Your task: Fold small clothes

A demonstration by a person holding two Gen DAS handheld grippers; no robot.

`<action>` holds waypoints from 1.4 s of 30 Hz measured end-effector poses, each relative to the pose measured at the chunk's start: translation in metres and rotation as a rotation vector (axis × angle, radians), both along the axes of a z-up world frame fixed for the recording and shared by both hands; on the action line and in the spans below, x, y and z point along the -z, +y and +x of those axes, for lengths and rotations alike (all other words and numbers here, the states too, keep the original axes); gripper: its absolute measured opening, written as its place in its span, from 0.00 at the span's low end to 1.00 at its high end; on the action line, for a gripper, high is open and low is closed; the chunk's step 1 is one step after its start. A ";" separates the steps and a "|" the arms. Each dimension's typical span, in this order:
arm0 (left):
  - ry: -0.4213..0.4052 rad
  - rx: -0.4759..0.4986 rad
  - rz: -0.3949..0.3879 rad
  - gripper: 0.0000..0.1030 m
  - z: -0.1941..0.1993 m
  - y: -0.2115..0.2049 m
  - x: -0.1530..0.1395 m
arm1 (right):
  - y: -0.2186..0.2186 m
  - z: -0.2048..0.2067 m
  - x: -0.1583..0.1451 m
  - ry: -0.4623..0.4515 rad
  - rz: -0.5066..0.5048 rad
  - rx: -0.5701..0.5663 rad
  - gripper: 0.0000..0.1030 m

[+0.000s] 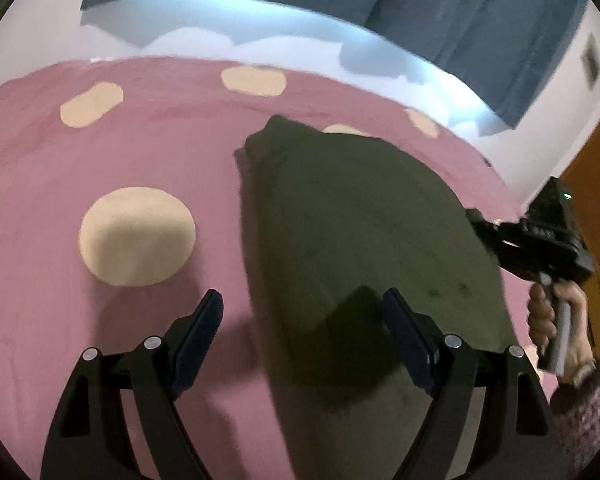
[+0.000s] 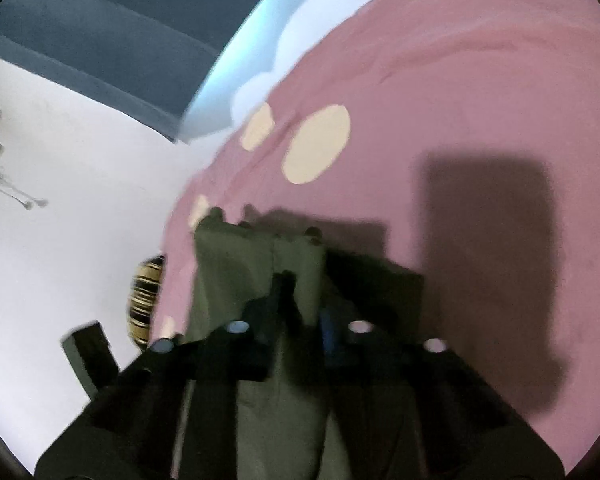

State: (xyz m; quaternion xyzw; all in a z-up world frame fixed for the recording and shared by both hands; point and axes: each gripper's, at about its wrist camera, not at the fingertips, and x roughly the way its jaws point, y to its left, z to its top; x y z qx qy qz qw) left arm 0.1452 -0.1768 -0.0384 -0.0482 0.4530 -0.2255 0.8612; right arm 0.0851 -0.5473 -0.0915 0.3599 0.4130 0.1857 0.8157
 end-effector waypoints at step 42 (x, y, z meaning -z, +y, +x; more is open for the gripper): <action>0.151 0.095 -0.214 0.72 0.066 0.010 0.043 | 0.008 0.024 0.034 0.058 0.076 -0.139 0.51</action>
